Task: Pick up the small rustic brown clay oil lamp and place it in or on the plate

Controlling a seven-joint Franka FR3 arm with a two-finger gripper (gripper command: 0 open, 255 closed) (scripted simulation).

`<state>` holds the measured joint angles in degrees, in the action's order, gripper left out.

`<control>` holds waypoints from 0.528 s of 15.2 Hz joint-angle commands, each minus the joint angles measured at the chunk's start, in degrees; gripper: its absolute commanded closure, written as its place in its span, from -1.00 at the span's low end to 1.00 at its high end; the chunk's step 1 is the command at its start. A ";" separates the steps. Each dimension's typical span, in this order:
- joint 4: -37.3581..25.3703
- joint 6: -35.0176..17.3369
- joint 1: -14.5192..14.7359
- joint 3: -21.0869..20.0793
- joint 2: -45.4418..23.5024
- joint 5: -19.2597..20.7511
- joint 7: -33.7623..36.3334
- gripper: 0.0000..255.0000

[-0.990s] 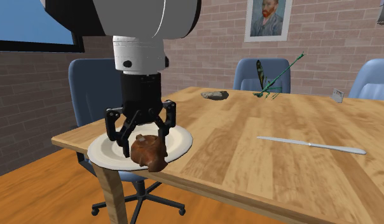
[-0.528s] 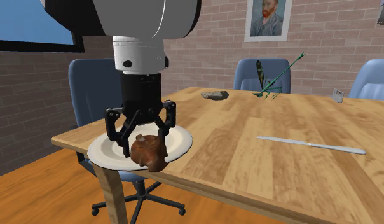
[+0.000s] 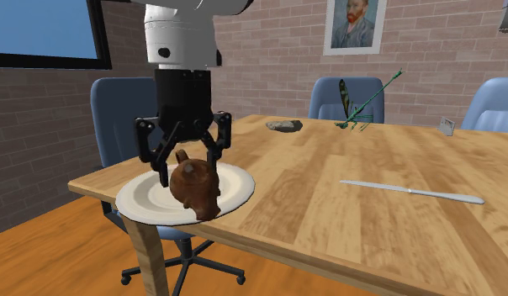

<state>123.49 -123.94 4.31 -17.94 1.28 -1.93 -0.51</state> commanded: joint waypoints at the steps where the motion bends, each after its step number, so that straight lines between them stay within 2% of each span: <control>1: -0.88 1.56 -0.09 0.10 0.69 -0.22 -0.27 1.00; 7: -3.69 5.89 -0.15 0.24 2.26 -0.67 -0.55 1.00; 8: -6.27 6.28 -0.27 0.25 -0.03 0.12 -0.29 1.00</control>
<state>118.54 -118.17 4.11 -17.72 2.14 -2.12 -0.86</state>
